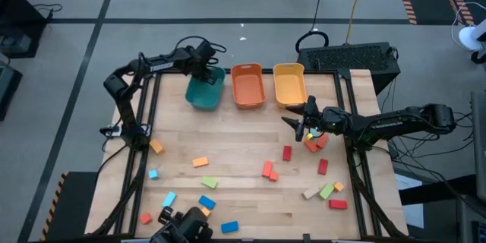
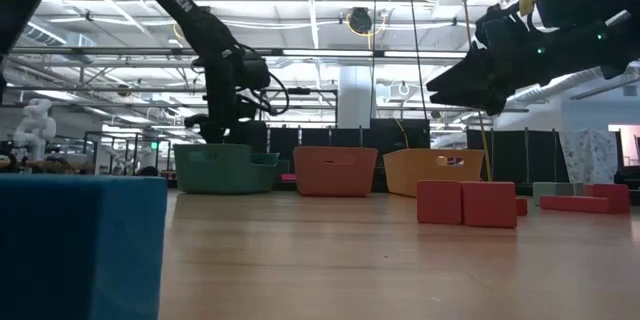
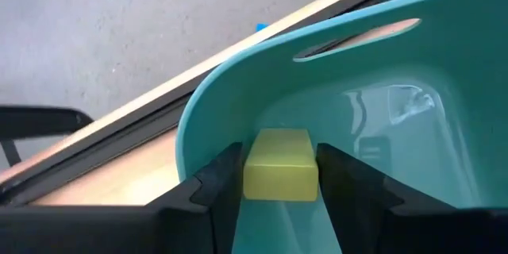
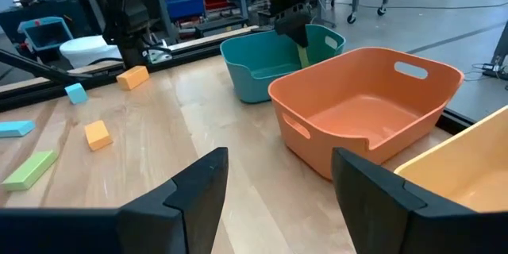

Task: Sort blocks by size
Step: Put the green thin rectangular block into the blue bin, then put the yellow thin rectangular block into the blue bin

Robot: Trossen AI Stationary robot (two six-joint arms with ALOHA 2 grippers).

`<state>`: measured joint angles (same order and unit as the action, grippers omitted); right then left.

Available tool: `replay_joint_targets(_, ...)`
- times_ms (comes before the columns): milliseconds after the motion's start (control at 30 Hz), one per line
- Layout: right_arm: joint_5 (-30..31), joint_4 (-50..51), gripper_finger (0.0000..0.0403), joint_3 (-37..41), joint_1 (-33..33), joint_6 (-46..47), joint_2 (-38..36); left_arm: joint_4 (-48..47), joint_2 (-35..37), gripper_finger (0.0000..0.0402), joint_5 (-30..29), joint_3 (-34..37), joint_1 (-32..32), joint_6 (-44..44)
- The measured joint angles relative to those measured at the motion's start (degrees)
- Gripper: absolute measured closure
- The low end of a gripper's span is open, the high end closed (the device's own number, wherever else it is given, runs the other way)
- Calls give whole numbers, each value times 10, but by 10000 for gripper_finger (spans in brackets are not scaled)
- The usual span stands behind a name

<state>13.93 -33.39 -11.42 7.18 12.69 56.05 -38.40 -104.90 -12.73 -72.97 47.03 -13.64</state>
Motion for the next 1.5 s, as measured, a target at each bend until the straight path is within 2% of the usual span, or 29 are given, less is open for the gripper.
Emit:
replay_joint_targets(300,0,1,193,0,0,0,0,-18,0,238,-19,0,0,-11)
replay_joint_targets(500,0,9,193,0,0,4,0,-31,0,237,-58,0,0,-37)
replay_joint_targets(900,0,18,193,0,0,12,0,-60,5,237,-58,0,0,-53)
replay_joint_targets(1233,0,19,193,0,0,21,0,-50,69,237,-55,0,-16,10)
replay_joint_targets(1500,0,19,193,0,0,32,0,-83,151,237,-34,1,-67,73)
